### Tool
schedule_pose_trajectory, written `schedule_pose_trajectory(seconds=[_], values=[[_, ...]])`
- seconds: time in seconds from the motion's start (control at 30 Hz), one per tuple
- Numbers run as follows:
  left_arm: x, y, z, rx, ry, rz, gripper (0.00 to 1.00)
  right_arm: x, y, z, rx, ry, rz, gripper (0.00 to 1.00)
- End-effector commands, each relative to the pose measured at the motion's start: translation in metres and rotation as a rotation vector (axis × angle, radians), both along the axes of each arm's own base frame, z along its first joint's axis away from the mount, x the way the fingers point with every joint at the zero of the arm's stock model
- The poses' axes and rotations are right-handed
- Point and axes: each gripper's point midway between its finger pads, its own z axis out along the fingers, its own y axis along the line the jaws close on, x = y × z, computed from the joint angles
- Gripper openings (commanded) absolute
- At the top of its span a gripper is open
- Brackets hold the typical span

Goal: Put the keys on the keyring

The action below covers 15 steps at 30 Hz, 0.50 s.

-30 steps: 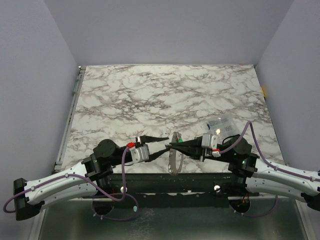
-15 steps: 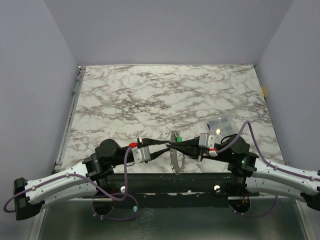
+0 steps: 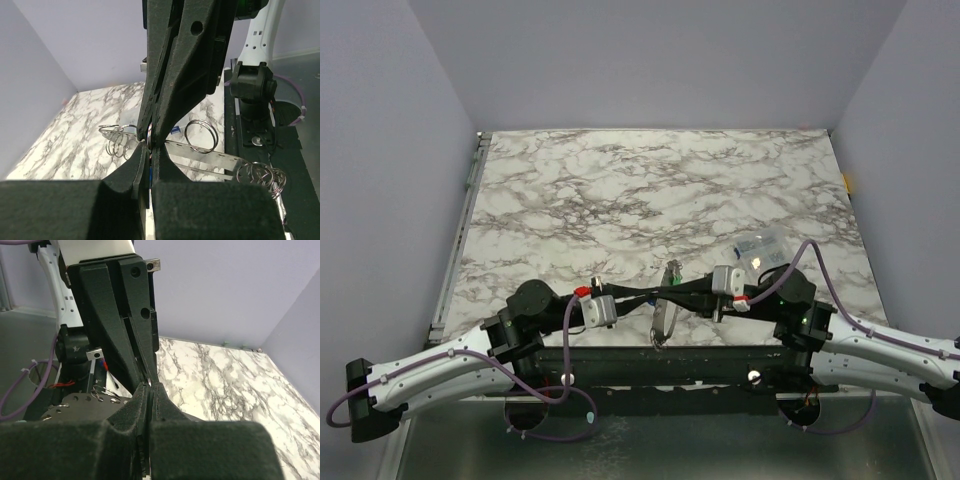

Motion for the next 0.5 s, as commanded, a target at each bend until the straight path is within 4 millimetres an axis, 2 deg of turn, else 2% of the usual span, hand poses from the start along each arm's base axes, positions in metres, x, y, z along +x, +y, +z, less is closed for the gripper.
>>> schedule_pose_trajectory(seconds=[0.0, 0.27, 0.47], values=[[0.000, 0.000, 0.010, -0.020, -0.038, -0.001, 0.00, -0.007, 0.000, -0.007, -0.048, 0.058, 0.030, 0.02], [0.002, -0.004, 0.004, 0.016, -0.033, 0.000, 0.00, 0.001, -0.005, -0.015, -0.143, 0.083, -0.023, 0.21], [0.004, -0.005, 0.000, 0.034, -0.027, 0.011, 0.00, 0.014, -0.019, -0.018, -0.265, 0.059, -0.110, 0.36]])
